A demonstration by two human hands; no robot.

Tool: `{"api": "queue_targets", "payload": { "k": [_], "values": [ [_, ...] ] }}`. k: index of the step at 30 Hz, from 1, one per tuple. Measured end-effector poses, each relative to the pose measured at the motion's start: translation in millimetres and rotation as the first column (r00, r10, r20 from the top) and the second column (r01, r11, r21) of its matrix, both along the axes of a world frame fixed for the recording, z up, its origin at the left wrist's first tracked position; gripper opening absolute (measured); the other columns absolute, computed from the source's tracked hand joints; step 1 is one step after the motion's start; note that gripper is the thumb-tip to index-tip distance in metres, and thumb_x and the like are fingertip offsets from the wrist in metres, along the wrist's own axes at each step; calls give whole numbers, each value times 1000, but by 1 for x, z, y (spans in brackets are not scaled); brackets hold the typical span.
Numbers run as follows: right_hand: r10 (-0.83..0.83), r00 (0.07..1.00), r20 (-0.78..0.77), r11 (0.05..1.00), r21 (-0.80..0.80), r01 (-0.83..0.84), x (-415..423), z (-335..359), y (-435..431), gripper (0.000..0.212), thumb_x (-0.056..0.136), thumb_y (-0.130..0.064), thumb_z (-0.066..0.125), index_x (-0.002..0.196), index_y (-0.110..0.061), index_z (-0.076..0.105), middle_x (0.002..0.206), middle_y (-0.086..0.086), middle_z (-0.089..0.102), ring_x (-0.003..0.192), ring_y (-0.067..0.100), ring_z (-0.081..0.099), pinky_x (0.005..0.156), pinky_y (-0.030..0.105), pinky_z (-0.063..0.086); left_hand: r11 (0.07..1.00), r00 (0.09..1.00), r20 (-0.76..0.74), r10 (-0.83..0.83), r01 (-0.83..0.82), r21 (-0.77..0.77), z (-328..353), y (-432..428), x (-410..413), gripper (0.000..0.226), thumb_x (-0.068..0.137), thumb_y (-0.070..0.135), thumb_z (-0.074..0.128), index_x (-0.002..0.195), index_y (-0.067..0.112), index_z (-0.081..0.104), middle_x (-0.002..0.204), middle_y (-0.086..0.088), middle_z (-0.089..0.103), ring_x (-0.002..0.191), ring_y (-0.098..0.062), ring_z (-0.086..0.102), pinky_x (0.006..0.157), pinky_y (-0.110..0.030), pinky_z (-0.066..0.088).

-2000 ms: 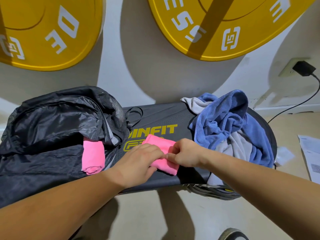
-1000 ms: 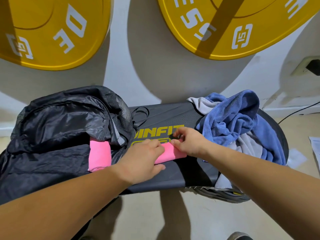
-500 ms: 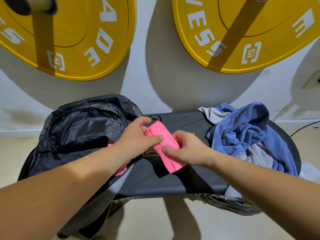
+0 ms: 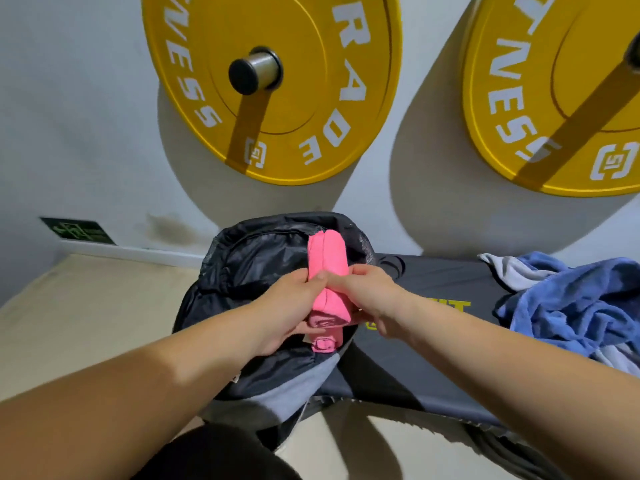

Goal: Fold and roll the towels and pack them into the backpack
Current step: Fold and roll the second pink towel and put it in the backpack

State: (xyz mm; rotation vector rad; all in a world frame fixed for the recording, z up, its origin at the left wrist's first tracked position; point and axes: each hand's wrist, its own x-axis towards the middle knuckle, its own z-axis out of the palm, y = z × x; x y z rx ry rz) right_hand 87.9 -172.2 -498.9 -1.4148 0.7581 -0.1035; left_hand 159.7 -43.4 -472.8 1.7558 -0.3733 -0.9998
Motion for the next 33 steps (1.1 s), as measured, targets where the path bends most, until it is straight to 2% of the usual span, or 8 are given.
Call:
{"api": "queue_targets", "payload": {
  "k": [6,10,12,15,20,24,28,33],
  "values": [
    [28,998,55,997,75,-32,23,-3,22,17,88,-15,75,93,-12,58,77,17,60,58,25,57,53,33,51,971,815,544,198,-238,4,-16,32,12,26,83,42,77,94,24,62,76,5,65,66,-10,62,57,-22,44],
    [77,997,25,972,219,-80,35,-6,39,33,82,-39,72,93,-9,70,74,12,58,61,25,54,62,35,46,982,655,754,46,-168,86,-22,37,15,26,77,26,76,87,27,52,85,8,45,68,-5,46,54,-17,32],
    [89,996,18,964,251,-91,34,-9,41,54,81,-55,75,102,-5,75,76,8,65,57,23,61,53,27,48,996,703,710,46,-84,19,-27,35,12,21,81,18,72,78,23,53,82,3,45,65,-5,43,57,-13,36],
    [73,997,18,947,312,-75,29,-10,38,39,97,-37,66,107,0,70,82,13,74,54,21,69,44,24,51,980,863,463,199,-162,-120,-32,38,14,10,93,5,61,93,13,67,80,-5,56,63,-7,52,64,-23,50],
    [88,995,-37,972,220,-78,34,-17,39,37,102,-34,58,118,-1,62,91,16,75,82,32,70,92,56,53,944,931,156,329,-321,-72,-46,50,22,29,91,24,74,116,18,62,110,-4,69,100,-18,69,91,-43,59],
    [73,997,-25,971,228,-66,41,-20,44,37,103,-44,50,117,-12,62,83,10,72,74,29,66,87,50,47,951,961,-77,266,-274,-141,-49,48,20,27,92,16,71,119,15,66,106,-11,77,101,-29,74,95,-52,57],
    [125,986,-114,980,170,-105,44,-20,43,42,103,-52,43,103,-14,62,84,14,66,75,30,61,74,42,48,938,959,-73,275,-284,-197,-47,50,20,45,86,5,76,127,17,61,103,-11,77,94,-31,75,91,-51,59],
    [69,997,-32,997,-32,-70,46,-23,43,37,87,-49,68,84,-12,62,75,14,62,62,26,57,66,51,58,930,832,415,368,-328,-168,-47,55,27,41,77,15,75,112,33,60,104,-3,65,82,-21,70,64,-31,59]
  ]
}}
